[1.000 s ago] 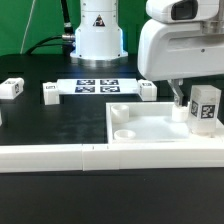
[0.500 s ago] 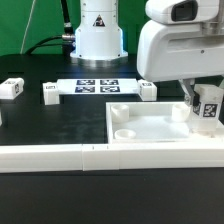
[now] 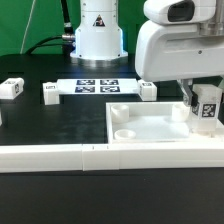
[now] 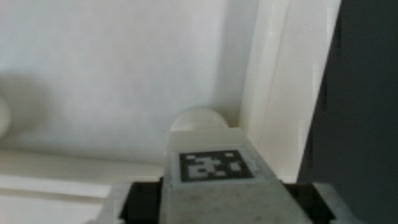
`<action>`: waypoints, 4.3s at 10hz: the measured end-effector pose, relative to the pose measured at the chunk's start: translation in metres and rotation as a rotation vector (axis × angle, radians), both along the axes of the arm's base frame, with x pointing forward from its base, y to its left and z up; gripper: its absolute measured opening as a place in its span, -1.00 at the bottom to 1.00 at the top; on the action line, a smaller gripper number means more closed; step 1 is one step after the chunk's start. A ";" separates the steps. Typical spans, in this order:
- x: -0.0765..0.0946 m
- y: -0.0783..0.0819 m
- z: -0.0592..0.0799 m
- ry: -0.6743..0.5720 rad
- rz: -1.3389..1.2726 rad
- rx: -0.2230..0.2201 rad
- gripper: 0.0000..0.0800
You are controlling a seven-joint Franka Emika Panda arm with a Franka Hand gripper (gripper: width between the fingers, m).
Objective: Assemble one leg
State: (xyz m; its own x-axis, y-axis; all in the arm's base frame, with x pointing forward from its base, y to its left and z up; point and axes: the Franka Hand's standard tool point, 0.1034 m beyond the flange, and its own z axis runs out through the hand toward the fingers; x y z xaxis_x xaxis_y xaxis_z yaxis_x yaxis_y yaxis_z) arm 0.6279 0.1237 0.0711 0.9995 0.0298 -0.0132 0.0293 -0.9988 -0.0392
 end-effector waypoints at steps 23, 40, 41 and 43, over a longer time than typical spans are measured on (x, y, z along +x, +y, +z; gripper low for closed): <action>-0.002 -0.012 -0.001 -0.043 0.301 0.017 0.62; -0.005 -0.008 -0.005 -0.040 -0.273 0.053 -0.27; -0.005 -0.007 -0.004 -0.032 -0.373 0.062 -0.27; -0.004 -0.005 -0.004 -0.022 -0.626 0.085 -0.27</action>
Offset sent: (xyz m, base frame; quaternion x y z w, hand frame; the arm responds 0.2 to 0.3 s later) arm -0.0053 -0.0096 0.0019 -0.0095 0.0123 0.2990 0.9541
